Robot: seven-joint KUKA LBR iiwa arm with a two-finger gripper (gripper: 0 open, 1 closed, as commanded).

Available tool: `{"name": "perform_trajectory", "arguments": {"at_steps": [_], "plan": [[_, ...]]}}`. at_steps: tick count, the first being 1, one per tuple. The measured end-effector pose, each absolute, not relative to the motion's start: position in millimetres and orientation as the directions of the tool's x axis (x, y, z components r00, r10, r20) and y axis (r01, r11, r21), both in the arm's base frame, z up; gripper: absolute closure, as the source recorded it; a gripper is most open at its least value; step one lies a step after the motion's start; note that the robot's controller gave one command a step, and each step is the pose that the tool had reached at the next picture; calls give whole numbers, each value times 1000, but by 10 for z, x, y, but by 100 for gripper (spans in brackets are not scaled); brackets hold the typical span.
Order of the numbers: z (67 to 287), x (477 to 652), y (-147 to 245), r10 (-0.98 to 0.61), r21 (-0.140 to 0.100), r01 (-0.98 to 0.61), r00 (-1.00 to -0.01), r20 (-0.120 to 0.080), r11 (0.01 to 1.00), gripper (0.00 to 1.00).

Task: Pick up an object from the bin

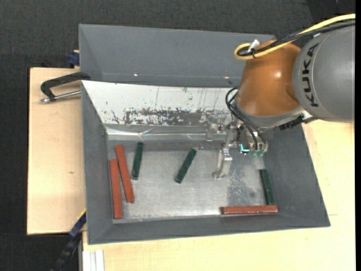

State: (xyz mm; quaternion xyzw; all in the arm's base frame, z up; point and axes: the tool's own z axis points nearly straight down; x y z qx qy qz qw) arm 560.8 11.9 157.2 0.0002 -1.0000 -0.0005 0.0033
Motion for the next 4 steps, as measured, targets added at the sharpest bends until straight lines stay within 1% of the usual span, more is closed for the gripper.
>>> {"name": "perform_trajectory", "arguments": {"at_steps": [1,2,3,4], "plan": [[1614,5627,119,0,1,0,-1000,-2,1000,0],[1413,5744,197,-104,-1,-104,-995,-8,995,0],[924,5682,186,-431,0,-431,-902,-3,902,0],[754,5898,230,-492,-1,-492,-871,-5,871,0]]}}
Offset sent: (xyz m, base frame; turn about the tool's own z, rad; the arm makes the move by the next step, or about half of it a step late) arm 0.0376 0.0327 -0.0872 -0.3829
